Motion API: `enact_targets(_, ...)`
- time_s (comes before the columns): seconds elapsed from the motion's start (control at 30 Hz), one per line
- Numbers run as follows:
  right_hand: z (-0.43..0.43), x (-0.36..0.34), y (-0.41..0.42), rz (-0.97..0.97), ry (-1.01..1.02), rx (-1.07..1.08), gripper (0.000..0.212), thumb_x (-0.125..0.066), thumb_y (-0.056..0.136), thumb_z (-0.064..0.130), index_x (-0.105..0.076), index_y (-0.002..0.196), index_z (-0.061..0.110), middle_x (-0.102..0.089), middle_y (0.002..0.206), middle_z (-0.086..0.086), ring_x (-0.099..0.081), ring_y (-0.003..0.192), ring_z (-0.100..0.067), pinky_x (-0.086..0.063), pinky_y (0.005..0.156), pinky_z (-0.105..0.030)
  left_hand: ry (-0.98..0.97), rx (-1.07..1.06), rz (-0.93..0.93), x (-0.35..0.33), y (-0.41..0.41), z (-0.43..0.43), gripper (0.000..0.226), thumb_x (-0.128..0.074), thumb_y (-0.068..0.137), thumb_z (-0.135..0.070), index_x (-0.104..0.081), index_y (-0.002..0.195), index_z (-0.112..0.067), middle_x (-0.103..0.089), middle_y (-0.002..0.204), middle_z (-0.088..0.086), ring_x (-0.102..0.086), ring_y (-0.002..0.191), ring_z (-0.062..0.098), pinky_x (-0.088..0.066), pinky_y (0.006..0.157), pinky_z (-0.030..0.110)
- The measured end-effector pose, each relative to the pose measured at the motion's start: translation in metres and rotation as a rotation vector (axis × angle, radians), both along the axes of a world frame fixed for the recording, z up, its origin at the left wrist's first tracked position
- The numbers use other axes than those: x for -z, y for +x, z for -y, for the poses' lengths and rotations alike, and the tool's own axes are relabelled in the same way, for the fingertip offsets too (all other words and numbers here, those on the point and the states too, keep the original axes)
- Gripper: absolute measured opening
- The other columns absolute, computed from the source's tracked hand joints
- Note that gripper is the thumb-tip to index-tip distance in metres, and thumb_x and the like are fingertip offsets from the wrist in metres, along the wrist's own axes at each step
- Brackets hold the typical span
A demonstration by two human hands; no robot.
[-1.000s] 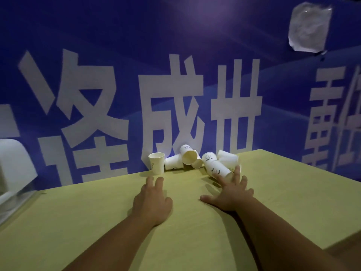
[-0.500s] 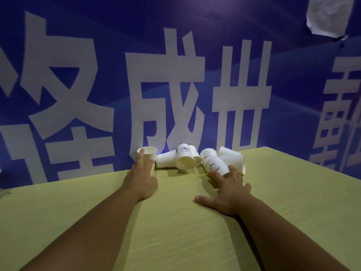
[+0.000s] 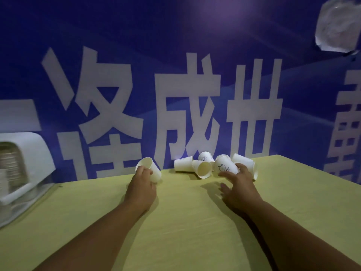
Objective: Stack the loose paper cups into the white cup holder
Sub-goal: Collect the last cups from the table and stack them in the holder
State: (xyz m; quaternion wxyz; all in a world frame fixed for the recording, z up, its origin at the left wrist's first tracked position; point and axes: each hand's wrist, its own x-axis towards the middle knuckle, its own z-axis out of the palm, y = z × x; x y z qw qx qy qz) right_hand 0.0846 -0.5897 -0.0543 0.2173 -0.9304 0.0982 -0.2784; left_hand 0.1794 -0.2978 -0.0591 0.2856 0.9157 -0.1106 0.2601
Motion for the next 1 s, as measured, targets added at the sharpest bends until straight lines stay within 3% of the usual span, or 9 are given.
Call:
enact_targets(0.1,-0.038,-0.016,-0.002,0.080,0.354,-0.047,0.032,-0.070,0.088,0.008,-0.066,0.115,0.024,-0.047,0.134,-0.005,-0.053,0.111,-0.017,-0.052,0.083,-0.018,-0.075,-0.015,0.004,-0.011,-0.020,-0.035,0.027,-0.064,0.092,-0.008,-0.058,0.114,-0.022,-0.049,0.132,-0.005,-0.058,0.106,0.021,-0.054,0.087,0.033)
enact_targets(0.17,-0.065,-0.022,-0.003,0.100,0.483,-0.087,0.028,-0.071,0.084,0.000,-0.067,0.107,0.014,-0.059,0.117,-0.005,-0.060,0.096,-0.013,-0.045,0.061,-0.008,-0.101,-0.027,0.018,-0.020,-0.032,-0.060,0.024,-0.065,0.090,-0.006,-0.057,0.103,-0.024,-0.051,0.122,-0.007,-0.059,0.101,0.020,-0.054,0.081,0.031)
enact_targets(0.3,-0.124,-0.033,-0.002,0.168,0.587,-0.112,0.032,-0.077,0.080,0.002,-0.054,0.086,0.024,-0.056,0.105,0.003,-0.061,0.106,-0.020,-0.053,0.068,-0.018,-0.124,-0.054,0.052,-0.034,-0.055,-0.111,0.023,-0.068,0.090,-0.009,-0.053,0.092,-0.025,-0.050,0.108,-0.007,-0.059,0.094,0.018,-0.057,0.075,0.031)
enact_targets(0.37,-0.156,-0.034,-0.002,0.131,0.630,-0.169,0.044,-0.077,0.077,-0.001,-0.047,0.095,0.026,-0.052,0.102,0.005,-0.061,0.103,-0.021,-0.057,0.067,-0.022,-0.128,-0.075,0.088,-0.039,-0.065,-0.138,0.025,-0.069,0.089,-0.010,-0.049,0.086,-0.026,-0.050,0.102,-0.007,-0.058,0.089,0.016,-0.051,0.069,0.026)
enact_targets(0.5,-0.223,-0.035,0.003,0.034,0.783,-0.341,0.087,-0.079,0.073,-0.004,-0.037,0.131,0.045,-0.037,0.128,0.001,-0.049,0.114,-0.020,-0.054,0.079,-0.027,-0.122,-0.091,0.177,-0.048,-0.078,-0.193,0.025,-0.067,0.089,-0.012,-0.047,0.079,-0.023,-0.049,0.092,-0.004,-0.054,0.077,0.017,-0.039,0.062,0.026)
enact_targets(0.57,-0.257,-0.038,0.007,-0.018,0.838,-0.427,0.095,-0.077,0.078,-0.003,-0.030,0.140,0.052,-0.027,0.129,0.004,-0.044,0.113,-0.019,-0.054,0.073,-0.020,-0.139,-0.085,0.241,-0.053,-0.083,-0.218,0.026,-0.068,0.088,-0.011,-0.047,0.078,-0.023,-0.050,0.087,-0.005,-0.052,0.072,0.016,-0.037,0.061,0.026)
enact_targets(0.73,-0.343,-0.040,0.016,-0.019,0.747,-0.502,0.082,-0.077,0.082,0.003,-0.034,0.134,0.048,-0.028,0.127,0.001,-0.050,0.106,-0.021,-0.046,0.044,-0.009,-0.184,-0.109,0.415,-0.065,-0.092,-0.274,0.017,-0.064,0.095,-0.019,-0.048,0.090,-0.022,-0.051,0.084,-0.004,-0.050,0.071,0.011,-0.038,0.059,0.024)
enact_targets(0.87,-0.399,-0.046,0.025,0.125,0.666,-0.523,0.070,-0.085,0.077,0.018,-0.035,0.119,0.043,-0.042,0.123,0.006,-0.054,0.108,-0.018,-0.059,0.069,-0.020,-0.244,-0.183,0.607,-0.069,-0.085,-0.317,0.025,-0.053,0.102,-0.024,-0.062,0.124,-0.017,-0.056,0.105,0.002,-0.055,0.088,0.020,-0.051,0.071,0.035)
enact_targets(1.0,-0.444,-0.056,0.038,0.177,0.815,-0.595,0.042,-0.078,0.084,0.030,-0.047,0.111,0.033,-0.055,0.117,0.008,-0.057,0.106,-0.014,-0.059,0.083,-0.029,-0.288,-0.298,0.692,-0.053,-0.076,-0.343,0.028,-0.051,0.100,-0.020,-0.069,0.115,-0.004,-0.049,0.110,0.003,-0.054,0.094,0.023,-0.056,0.073,0.043)
